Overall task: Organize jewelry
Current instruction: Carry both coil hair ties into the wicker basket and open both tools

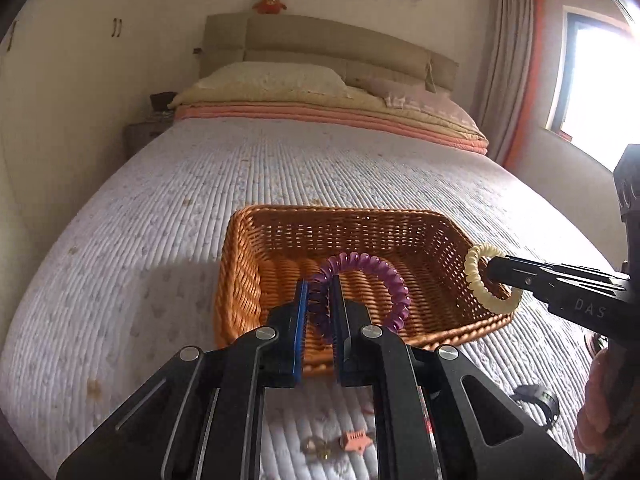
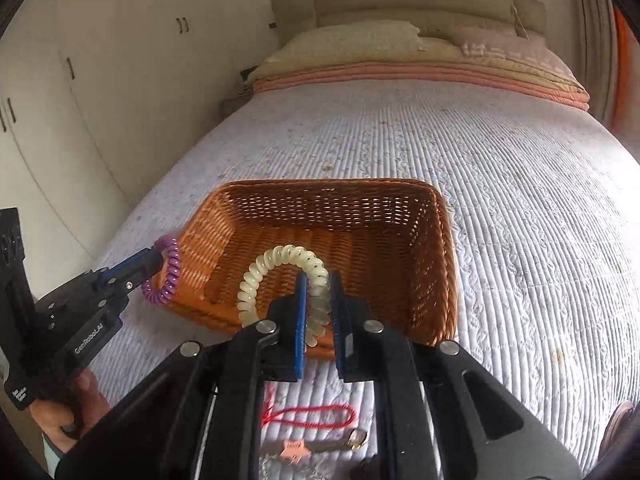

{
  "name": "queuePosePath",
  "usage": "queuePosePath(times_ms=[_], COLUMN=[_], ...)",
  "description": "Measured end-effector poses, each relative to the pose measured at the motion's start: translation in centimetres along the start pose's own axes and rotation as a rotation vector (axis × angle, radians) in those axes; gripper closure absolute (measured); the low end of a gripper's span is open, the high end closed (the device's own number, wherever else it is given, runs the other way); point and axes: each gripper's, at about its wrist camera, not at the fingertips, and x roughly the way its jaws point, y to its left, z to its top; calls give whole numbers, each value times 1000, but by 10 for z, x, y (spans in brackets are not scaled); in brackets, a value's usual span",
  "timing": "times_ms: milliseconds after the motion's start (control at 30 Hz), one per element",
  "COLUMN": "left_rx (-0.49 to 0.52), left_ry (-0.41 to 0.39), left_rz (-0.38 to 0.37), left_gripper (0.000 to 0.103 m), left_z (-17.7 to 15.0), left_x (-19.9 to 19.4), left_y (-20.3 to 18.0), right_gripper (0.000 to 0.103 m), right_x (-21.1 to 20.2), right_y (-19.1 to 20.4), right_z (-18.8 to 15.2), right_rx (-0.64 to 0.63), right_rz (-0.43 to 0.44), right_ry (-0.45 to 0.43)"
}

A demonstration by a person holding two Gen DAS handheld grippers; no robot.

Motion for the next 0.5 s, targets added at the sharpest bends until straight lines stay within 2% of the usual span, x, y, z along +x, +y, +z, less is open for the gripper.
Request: queuePosePath(times_ms=[100,233,433,500], left_rx=[23,57,59,60], left_ry=[44,109,152,146], left_rz=[19,42,38,39], left_gripper=[94,94,92,84], left_z=[8,4,-8,-8], left_x=[32,65,77,74], left_y=[-7,-12,-7,-7], right_gripper=[94,93,93,92], right_x=[38,79,97,106], right_y=[-13,-24,-33,-35], right_z=[16,17,18,17], right_rx=[27,65,77,83], right_rz=[-34,-82,-118,-99], right_ry=[76,178,242,294])
